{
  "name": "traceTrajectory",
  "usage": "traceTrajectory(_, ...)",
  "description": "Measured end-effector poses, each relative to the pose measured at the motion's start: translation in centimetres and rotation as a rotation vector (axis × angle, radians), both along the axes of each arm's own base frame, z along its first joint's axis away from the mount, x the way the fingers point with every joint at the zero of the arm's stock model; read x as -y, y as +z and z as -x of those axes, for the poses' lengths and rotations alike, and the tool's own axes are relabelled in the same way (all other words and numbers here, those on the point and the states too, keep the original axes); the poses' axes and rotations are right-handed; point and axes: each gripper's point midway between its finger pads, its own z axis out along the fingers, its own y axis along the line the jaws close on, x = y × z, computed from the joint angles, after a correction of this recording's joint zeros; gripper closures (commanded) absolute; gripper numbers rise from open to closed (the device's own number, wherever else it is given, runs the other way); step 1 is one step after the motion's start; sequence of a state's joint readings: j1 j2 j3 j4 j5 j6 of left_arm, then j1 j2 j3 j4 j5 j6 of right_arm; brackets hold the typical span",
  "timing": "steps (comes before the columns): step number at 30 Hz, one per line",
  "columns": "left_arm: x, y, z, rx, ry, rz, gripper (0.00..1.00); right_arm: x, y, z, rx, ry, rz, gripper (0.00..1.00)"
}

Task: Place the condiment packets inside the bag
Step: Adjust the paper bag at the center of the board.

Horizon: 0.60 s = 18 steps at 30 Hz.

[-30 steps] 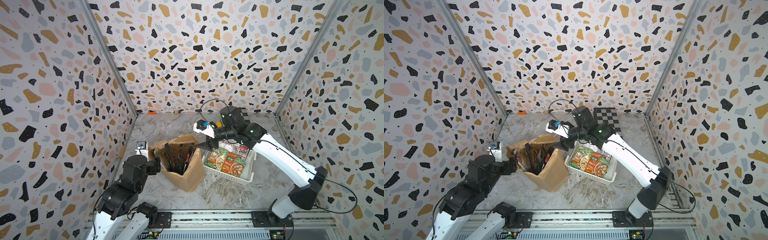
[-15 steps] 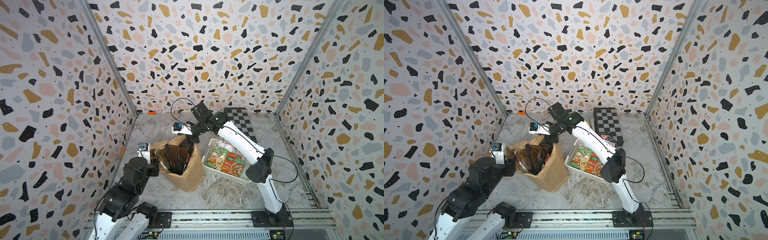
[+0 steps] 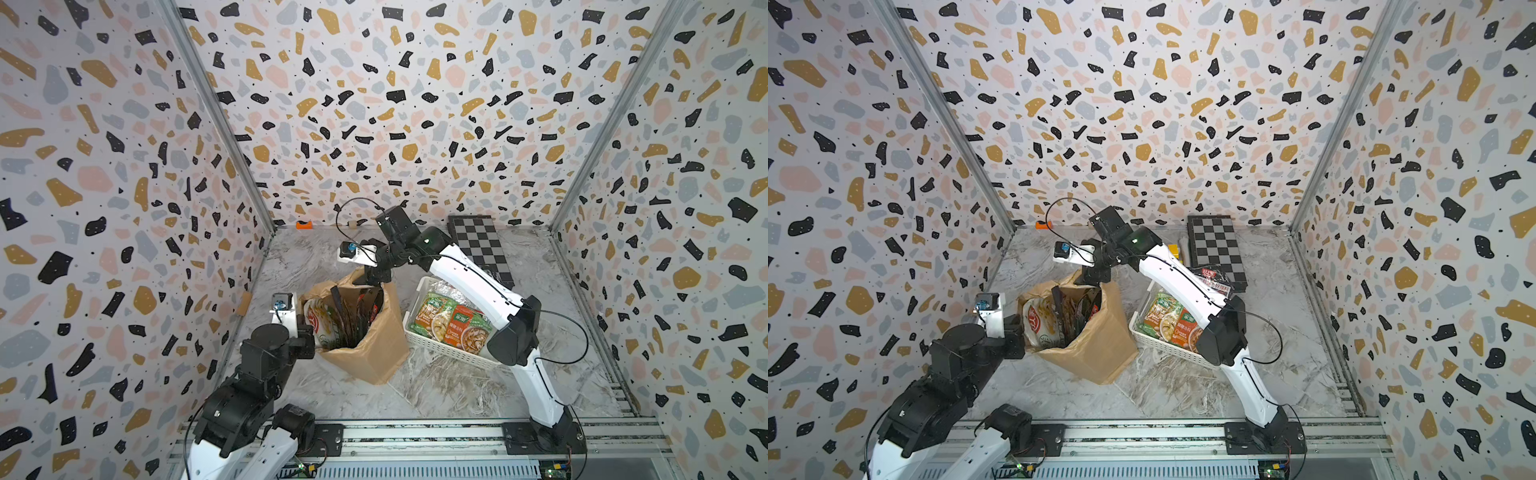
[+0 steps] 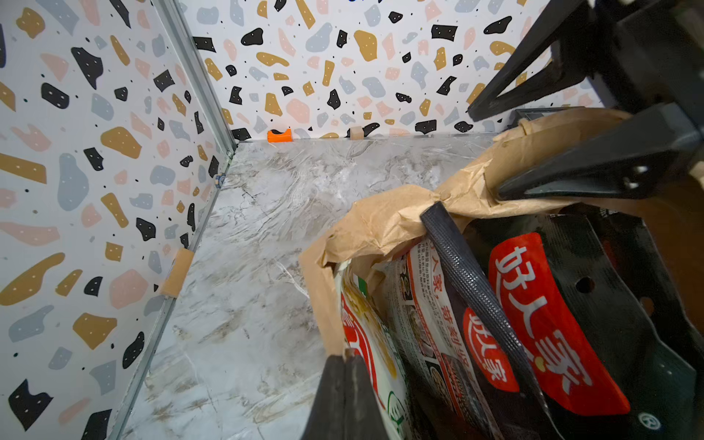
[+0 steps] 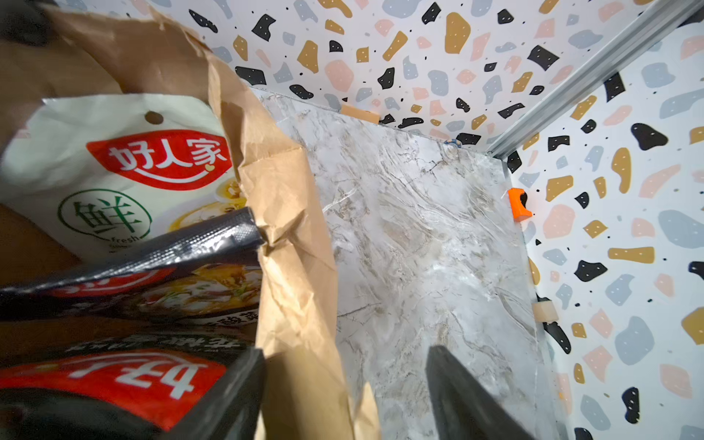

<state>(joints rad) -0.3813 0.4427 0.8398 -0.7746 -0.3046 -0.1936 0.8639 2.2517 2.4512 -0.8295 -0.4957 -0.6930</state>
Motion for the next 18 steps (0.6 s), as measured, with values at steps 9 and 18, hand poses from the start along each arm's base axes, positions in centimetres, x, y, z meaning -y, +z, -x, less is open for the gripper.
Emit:
traceTrajectory(9,0.4,0.9,-1.1,0.004,-0.014,-0.036,1.00,-0.2,0.2,-0.4,-0.009,-0.031,-0.010,1.00)
traceTrajectory(18,0.6,3.7,-2.3,0.026,-0.030,-0.106,1.00,2.1,3.8,-4.8,0.039,-0.409,-0.034,1.00)
